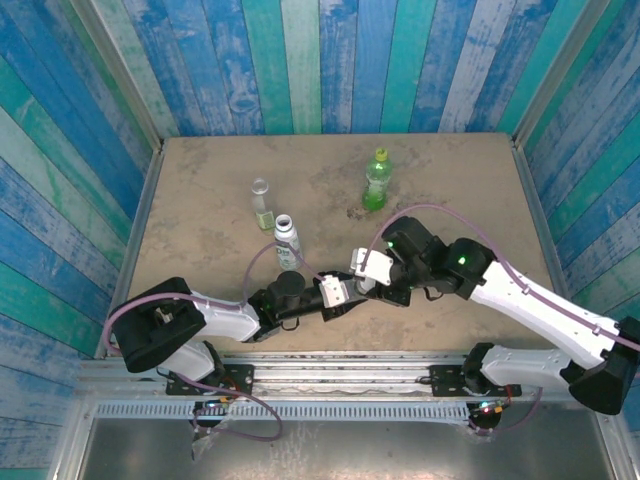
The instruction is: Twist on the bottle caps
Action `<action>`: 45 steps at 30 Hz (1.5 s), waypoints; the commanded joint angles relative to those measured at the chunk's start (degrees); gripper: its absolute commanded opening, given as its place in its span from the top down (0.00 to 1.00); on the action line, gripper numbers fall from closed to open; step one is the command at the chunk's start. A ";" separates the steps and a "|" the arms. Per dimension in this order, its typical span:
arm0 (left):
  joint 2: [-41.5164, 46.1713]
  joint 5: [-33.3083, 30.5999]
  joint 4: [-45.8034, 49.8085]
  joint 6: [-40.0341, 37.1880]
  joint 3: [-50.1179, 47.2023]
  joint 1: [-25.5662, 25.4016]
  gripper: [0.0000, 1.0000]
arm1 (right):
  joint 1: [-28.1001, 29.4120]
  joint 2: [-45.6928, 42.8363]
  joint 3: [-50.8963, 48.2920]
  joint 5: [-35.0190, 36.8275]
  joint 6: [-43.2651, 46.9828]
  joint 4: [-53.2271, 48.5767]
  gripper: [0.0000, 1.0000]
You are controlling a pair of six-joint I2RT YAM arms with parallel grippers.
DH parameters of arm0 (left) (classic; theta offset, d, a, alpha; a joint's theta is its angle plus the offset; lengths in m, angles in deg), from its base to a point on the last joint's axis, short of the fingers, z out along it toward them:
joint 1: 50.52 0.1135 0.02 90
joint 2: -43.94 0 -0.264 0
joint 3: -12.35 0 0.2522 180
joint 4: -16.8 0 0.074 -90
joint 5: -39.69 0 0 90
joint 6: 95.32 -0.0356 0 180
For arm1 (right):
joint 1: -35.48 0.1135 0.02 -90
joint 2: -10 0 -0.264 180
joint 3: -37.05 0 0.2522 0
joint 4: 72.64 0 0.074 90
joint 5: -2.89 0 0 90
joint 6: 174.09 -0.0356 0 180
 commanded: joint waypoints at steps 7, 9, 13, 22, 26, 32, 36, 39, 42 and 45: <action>2.39 -0.54 -1.11 -0.77 -0.47 0.08 0.46 | -0.11 3.09 2.95 -2.65 9.29 -1.80 0.55; 2.49 -0.49 -1.12 -0.77 -0.57 0.10 0.46 | -0.22 3.64 2.95 -1.88 8.92 -1.83 0.60; 2.90 -0.92 -1.36 -0.88 -0.99 0.15 0.46 | -0.23 4.14 3.69 -0.28 5.50 -2.11 0.72; 2.18 -2.90 -3.87 0.55 -1.20 0.15 0.47 | -0.03 3.10 2.90 13.16 -22.97 1.34 0.95; 2.19 -3.35 -3.89 0.61 -1.27 0.15 0.47 | 0.05 0.98 0.55 13.96 -27.46 3.07 0.96; 2.33 -2.72 -3.78 1.35 -1.16 0.13 0.47 | 0.03 0.41 1.15 8.81 -19.84 1.52 0.62; 2.26 -0.49 -4.82 3.02 -1.25 0.22 0.47 | -0.02 -4.10 -1.26 3.15 -10.42 4.96 0.41; 2.52 1.29 -7.41 4.22 -2.06 0.34 0.47 | -0.20 -8.62 -5.52 4.17 -11.19 10.16 0.39; 2.87 2.57 -8.07 5.27 -1.77 0.58 0.47 | -0.28 -12.82 -10.43 -0.36 -8.95 16.24 0.38; 3.36 3.75 -8.73 6.48 -1.55 0.68 0.47 | -0.30 -16.51 -15.34 -1.22 -9.81 23.20 0.37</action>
